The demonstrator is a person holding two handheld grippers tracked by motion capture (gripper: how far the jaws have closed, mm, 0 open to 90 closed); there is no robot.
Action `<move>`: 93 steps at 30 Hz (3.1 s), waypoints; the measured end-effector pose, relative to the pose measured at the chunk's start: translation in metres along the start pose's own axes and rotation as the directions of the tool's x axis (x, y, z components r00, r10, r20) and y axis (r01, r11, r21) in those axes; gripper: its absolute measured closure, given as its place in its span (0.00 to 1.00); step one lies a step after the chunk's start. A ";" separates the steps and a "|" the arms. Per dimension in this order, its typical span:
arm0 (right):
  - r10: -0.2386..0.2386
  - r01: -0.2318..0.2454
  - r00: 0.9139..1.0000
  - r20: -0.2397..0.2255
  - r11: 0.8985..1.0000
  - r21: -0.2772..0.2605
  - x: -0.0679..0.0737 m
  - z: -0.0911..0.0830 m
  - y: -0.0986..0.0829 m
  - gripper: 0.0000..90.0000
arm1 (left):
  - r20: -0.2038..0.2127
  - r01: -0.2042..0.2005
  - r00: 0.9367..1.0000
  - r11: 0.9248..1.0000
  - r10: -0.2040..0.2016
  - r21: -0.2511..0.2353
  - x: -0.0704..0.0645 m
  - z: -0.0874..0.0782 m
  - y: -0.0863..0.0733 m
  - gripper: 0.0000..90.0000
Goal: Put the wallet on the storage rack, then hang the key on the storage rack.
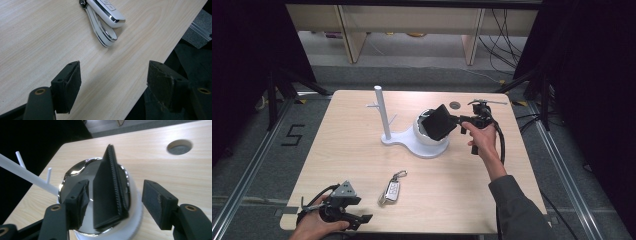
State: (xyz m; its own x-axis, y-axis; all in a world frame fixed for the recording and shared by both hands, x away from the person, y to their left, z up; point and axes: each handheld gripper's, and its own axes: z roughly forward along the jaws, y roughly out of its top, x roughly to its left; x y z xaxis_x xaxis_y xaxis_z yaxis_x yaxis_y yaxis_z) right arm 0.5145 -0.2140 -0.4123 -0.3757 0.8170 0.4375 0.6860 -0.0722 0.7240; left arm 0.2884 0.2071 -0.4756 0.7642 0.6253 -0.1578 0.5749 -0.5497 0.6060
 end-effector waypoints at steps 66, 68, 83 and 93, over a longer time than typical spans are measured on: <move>-0.205 0.223 0.973 -0.104 0.951 0.215 0.025 -0.078 -0.169 0.27 | -0.005 0.058 0.998 0.998 -0.059 -0.027 0.009 0.006 0.000 0.24; -0.215 0.233 0.971 -0.102 0.945 0.228 0.026 -0.080 -0.173 0.27 | -0.008 0.081 0.997 0.996 -0.081 -0.038 0.008 0.008 -0.001 0.24; -0.220 0.234 0.972 -0.084 0.938 0.254 0.025 -0.086 -0.187 0.27 | -0.004 0.061 0.998 0.997 -0.061 -0.037 0.011 0.005 0.009 0.24; -0.220 0.231 0.973 -0.074 0.938 0.260 0.025 -0.088 -0.187 0.28 | -0.025 0.012 1.000 0.999 -0.013 -0.042 0.016 0.011 0.048 0.24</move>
State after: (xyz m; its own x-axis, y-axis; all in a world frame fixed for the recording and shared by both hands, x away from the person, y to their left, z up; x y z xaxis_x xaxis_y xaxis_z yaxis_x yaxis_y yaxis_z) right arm 0.3220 -0.2309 -0.4896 -0.5622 0.7684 0.3058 0.7180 0.2700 0.6415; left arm 0.3316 0.1851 -0.4580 0.7490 0.6461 -0.1467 0.5716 -0.5182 0.6362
